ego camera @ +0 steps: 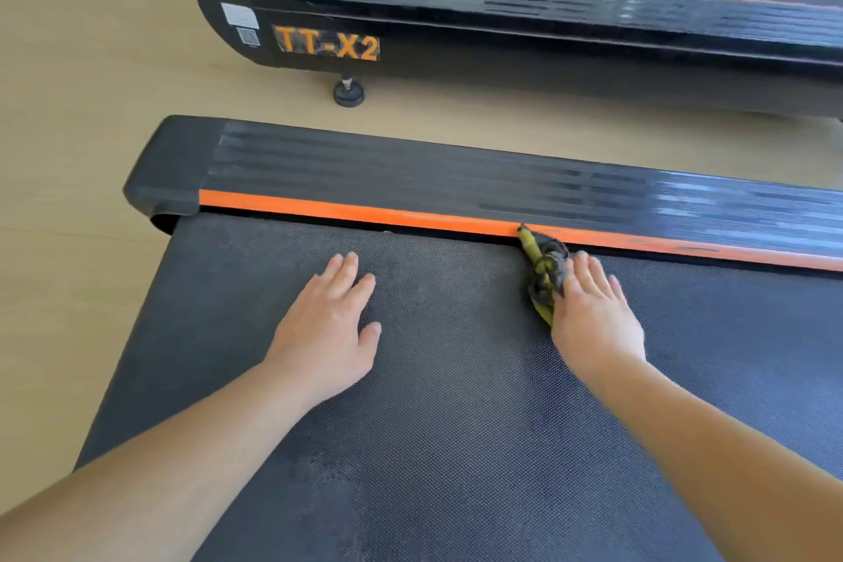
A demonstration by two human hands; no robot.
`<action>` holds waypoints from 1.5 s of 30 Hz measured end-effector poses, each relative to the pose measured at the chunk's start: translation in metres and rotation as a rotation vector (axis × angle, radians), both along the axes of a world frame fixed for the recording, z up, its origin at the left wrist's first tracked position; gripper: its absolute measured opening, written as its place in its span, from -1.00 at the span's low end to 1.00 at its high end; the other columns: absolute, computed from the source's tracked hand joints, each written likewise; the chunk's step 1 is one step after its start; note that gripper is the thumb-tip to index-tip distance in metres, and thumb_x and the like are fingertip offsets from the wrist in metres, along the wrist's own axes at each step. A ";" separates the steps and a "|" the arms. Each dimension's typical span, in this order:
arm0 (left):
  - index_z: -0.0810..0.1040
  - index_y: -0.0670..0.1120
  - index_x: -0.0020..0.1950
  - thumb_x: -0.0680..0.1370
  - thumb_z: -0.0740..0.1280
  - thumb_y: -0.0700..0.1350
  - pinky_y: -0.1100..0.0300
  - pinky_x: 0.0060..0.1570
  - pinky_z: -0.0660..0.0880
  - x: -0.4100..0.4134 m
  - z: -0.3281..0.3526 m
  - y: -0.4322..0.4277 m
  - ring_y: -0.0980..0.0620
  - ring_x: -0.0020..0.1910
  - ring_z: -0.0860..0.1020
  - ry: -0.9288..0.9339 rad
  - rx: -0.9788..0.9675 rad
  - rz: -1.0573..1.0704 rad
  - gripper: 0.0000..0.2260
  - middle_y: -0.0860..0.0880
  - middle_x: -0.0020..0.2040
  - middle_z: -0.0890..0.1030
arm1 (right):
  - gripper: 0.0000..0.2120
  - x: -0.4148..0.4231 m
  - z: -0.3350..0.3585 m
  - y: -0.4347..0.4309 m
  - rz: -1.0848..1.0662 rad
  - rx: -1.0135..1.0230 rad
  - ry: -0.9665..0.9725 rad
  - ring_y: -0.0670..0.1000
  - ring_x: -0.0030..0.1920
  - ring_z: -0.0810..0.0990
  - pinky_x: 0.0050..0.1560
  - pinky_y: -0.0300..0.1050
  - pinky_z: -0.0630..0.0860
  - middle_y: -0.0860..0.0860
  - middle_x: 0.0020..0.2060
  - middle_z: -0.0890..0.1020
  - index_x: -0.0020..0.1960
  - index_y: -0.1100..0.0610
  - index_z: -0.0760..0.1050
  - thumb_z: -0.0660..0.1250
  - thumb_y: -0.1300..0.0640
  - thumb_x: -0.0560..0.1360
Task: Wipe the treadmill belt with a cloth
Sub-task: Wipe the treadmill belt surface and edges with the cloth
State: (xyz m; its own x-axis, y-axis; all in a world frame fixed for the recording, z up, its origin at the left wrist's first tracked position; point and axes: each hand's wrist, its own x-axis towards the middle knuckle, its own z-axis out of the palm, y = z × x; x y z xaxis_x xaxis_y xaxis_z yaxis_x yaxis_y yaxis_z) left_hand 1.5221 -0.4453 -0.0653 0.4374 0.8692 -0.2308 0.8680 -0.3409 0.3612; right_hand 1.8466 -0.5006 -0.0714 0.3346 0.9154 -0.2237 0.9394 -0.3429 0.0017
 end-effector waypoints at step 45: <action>0.00 -0.05 0.67 0.70 -0.01 0.12 -0.09 0.59 0.05 0.012 -0.021 0.018 -0.11 0.65 -0.07 0.231 0.153 0.056 -0.43 -0.10 0.68 -0.03 | 0.31 -0.085 0.031 -0.017 0.017 -0.441 0.260 0.32 0.58 -0.33 0.55 0.37 0.02 0.01 0.58 -0.40 0.58 -0.32 -0.28 0.63 -0.19 0.21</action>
